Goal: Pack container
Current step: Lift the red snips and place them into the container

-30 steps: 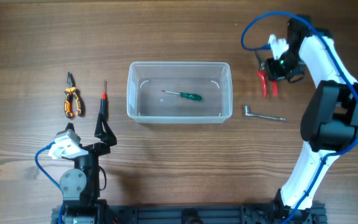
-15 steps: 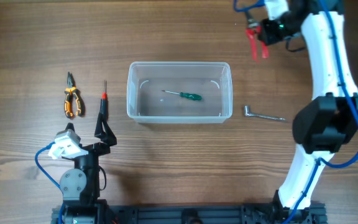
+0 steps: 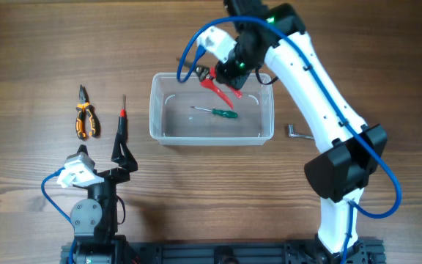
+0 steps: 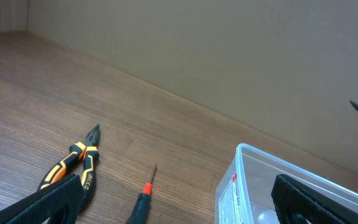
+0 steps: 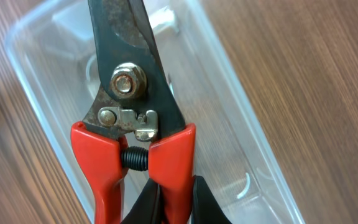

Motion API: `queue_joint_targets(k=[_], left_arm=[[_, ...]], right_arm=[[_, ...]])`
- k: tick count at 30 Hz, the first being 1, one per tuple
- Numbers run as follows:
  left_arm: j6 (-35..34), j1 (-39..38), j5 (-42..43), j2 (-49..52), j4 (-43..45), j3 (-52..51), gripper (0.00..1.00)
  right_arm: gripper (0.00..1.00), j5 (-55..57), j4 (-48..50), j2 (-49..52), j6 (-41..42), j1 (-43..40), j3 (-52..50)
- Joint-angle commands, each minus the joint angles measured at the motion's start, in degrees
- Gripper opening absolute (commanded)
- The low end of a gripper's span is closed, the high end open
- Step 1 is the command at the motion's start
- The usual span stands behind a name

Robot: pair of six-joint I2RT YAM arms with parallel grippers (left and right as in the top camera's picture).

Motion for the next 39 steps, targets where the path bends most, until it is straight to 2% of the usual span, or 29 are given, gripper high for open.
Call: queue_joint_targets(k=[1,6,17,19,21,23,26,28,30,33,35,39], left_arm=[[-0.7,-0.3,-0.5,-0.3,-0.1,0.0,1.0],[-0.7,-0.3,-0.5,-0.3,-0.1,0.0,1.0],[-0.7,-0.3,-0.5,-0.3,-0.1,0.0,1.0],[-0.7,-0.3,-0.5,-0.3,-0.1,0.0,1.0],[-0.7,-0.3,-0.5,-0.3,-0.2,0.0,1.0],[-0.7,-0.3,-0.5,-0.3,-0.1,0.0,1.0],[-0.7,-0.3,-0.5,-0.3,-0.1,0.0,1.0],[-0.7,-0.3,-0.5,-0.3,-0.1,0.0,1.0],[-0.7,-0.3,-0.5,-0.3,-0.2,0.0,1.0],[-0.7,-0.3,-0.5,-0.3,-0.1,0.0,1.0],[-0.7,-0.3,-0.5,-0.3,-0.1,0.0,1.0],[-0.7,-0.3,-0.5,-0.3,-0.1,0.0,1.0]], right_arm=[[0.07,4.7,-0.7,-2.7,-6.9,-0.3,1.2],[0.18,4.6,-0.6,-2.1,-10.3,-0.4,1.2],[0.18,4.6,4.1,-1.5,-13.2,-0.4,-9.1],[0.17,4.6,5.7,-1.5,-11.8,-0.5,-9.2],[0.09,4.2,7.6,-2.4,-6.8,-0.5,-8.3],[0.11,4.2,7.9,-3.5,-2.8,-0.5,-6.4],[0.28,6.3,8.0,-5.8,6.7,-1.9,-3.3],[0.43,10.2,7.6,-8.3,21.8,-7.6,-2.3],[0.49,10.1,6.3,-8.7,26.0,-11.7,-2.3],[0.69,9.4,1.7,-8.6,26.0,-17.8,-2.4],[0.78,9.4,-1.1,-8.4,24.2,-20.9,-2.5],[0.82,8.7,-4.3,-8.3,23.0,-25.3,-2.5]])
